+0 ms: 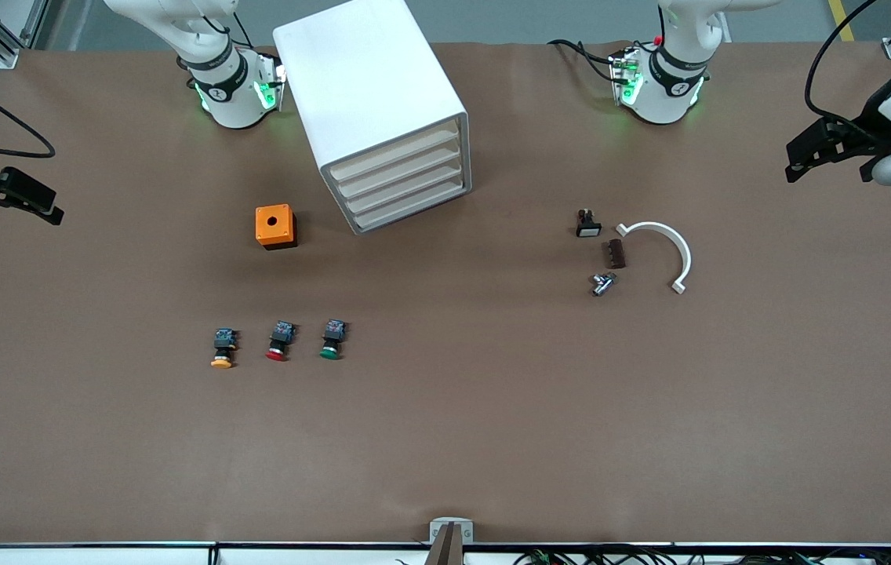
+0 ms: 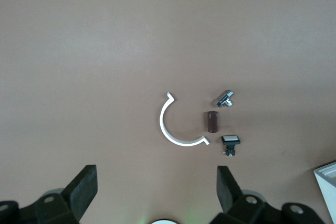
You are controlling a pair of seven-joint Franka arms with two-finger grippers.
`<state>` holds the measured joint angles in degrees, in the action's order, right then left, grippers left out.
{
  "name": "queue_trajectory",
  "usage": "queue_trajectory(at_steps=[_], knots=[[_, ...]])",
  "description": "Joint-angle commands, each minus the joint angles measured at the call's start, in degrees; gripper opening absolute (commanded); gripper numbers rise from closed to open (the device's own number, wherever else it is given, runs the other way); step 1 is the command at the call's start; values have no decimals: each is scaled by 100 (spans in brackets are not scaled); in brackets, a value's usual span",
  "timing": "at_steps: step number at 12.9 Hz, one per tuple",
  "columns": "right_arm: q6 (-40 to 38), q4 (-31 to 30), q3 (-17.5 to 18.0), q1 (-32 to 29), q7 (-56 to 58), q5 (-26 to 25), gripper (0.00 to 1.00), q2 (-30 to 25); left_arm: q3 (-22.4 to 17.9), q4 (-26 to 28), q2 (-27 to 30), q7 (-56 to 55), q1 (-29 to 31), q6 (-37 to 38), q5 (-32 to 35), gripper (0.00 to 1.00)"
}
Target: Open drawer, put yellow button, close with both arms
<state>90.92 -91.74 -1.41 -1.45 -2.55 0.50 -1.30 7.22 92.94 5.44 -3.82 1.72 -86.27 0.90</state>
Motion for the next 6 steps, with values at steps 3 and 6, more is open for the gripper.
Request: queue_trajectory(at_steps=[3,6], knots=[[14,-72,-17,13,53,29,100,-54,43,-144,-51,-469,13,163,174,100],[14,-72,-17,13,53,29,100,-54,34,-179,-201,-690,57,41,43,100]])
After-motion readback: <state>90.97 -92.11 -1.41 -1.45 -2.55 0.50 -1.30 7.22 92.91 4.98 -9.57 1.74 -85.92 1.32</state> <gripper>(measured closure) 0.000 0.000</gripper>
